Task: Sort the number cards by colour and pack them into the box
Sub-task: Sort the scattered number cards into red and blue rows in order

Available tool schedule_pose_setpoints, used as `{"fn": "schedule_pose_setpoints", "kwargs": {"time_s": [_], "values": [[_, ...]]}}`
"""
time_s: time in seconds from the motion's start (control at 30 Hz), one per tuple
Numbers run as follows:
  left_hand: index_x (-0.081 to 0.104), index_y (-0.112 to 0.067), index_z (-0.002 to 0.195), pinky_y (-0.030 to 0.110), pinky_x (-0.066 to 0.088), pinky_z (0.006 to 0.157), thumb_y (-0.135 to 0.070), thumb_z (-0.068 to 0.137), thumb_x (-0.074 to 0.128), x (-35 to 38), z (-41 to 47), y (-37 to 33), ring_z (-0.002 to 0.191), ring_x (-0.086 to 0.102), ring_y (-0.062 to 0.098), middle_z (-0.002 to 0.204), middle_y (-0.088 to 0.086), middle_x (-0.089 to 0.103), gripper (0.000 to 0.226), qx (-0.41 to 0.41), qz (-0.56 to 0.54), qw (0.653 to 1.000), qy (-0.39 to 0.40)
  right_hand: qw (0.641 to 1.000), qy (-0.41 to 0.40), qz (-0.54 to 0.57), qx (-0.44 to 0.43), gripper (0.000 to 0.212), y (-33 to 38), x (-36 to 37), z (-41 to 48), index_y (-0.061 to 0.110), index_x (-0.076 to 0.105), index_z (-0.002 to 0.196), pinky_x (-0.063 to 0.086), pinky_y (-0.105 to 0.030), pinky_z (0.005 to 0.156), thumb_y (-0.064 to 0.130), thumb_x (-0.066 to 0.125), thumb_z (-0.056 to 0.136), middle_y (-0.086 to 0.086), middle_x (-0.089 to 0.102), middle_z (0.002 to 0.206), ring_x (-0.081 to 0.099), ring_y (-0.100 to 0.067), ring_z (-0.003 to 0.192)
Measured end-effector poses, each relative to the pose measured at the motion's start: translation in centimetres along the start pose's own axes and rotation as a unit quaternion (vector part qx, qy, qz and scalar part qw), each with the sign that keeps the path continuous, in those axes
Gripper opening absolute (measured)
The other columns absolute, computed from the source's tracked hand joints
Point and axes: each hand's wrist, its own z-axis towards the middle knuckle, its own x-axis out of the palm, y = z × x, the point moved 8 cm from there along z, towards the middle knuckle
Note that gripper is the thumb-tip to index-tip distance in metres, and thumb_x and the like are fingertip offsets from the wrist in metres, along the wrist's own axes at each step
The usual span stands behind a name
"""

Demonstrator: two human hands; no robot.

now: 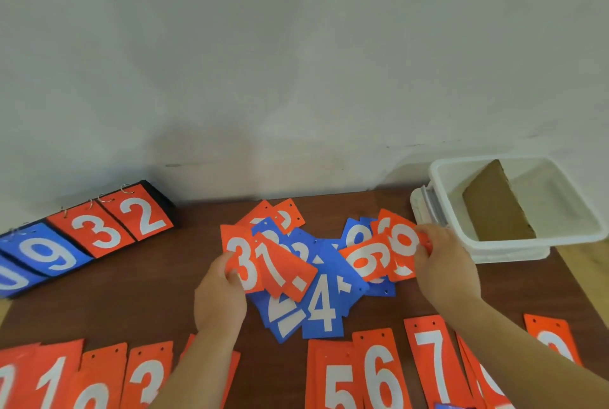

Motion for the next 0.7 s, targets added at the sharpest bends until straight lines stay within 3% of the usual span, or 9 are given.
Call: {"fn": "schedule_pose_setpoints", "kwargs": {"time_s": [0.2,0.3,0.53,0.63,0.7], "values": [[0.060,-0.035,0.129,0.032,0.052,0.089,-0.020,0.100,0.058,-2.0,-5.5,-2.4,0.119,0.060,0.015,0.127,-0.009,0.064,0.033,0.070,-0.098,0.992,0.023,0.996,-0.037,0.080,-0.028,0.027,2.0,-5.1,-2.5,0.025,0.060,0.124,0.052,-0.027,0.072,0.022,0.059,0.097,0.005,0.066,0.108,0.061,-0.013,0.089],[0.065,-0.043,0.112,0.031,0.053,0.086,-0.011,0.094,0.062,-3.7,-9.1,-3.7,0.101,0.064,0.002,0.107,-0.022,0.068,0.037,0.116,-0.128,0.985,0.008,0.992,-0.042,0.103,-0.062,0.030,3.3,-8.2,-3.6,0.025,0.061,0.119,0.041,-0.020,0.063,0.015,0.063,0.092,0.006,0.065,0.098,0.060,-0.016,0.081],[0.066,-0.037,0.102,0.023,0.050,0.089,-0.006,0.096,0.057,-7.3,-19.6,-6.7,0.100,0.063,-0.002,0.107,-0.018,0.069,0.033,0.167,-0.165,0.972,-0.030,0.945,0.174,0.183,-0.208,0.040,7.5,-12.2,-9.0,0.040,0.068,0.103,0.051,-0.019,0.069,0.004,0.069,0.085,0.015,0.070,0.081,0.066,-0.004,0.073],[0.069,-0.036,0.102,0.020,0.050,0.085,-0.008,0.097,0.056,-6.8,-25.0,-7.8,0.098,0.064,0.001,0.109,-0.018,0.069,0.031,0.155,-0.204,0.967,0.007,0.917,0.245,0.154,-0.273,0.039,8.6,-13.5,-12.6,0.045,0.069,0.110,0.058,-0.031,0.081,0.011,0.066,0.090,0.009,0.072,0.094,0.070,-0.014,0.088],[0.070,-0.037,0.103,0.023,0.054,0.086,-0.016,0.099,0.058,-5.8,-28.4,-8.2,0.099,0.066,0.003,0.109,-0.019,0.070,0.025,0.136,-0.237,0.961,0.043,0.908,0.261,0.133,-0.301,0.037,8.7,-14.3,-14.5,0.043,0.069,0.117,0.057,-0.032,0.086,0.016,0.064,0.093,0.008,0.072,0.104,0.070,-0.011,0.094]]}}
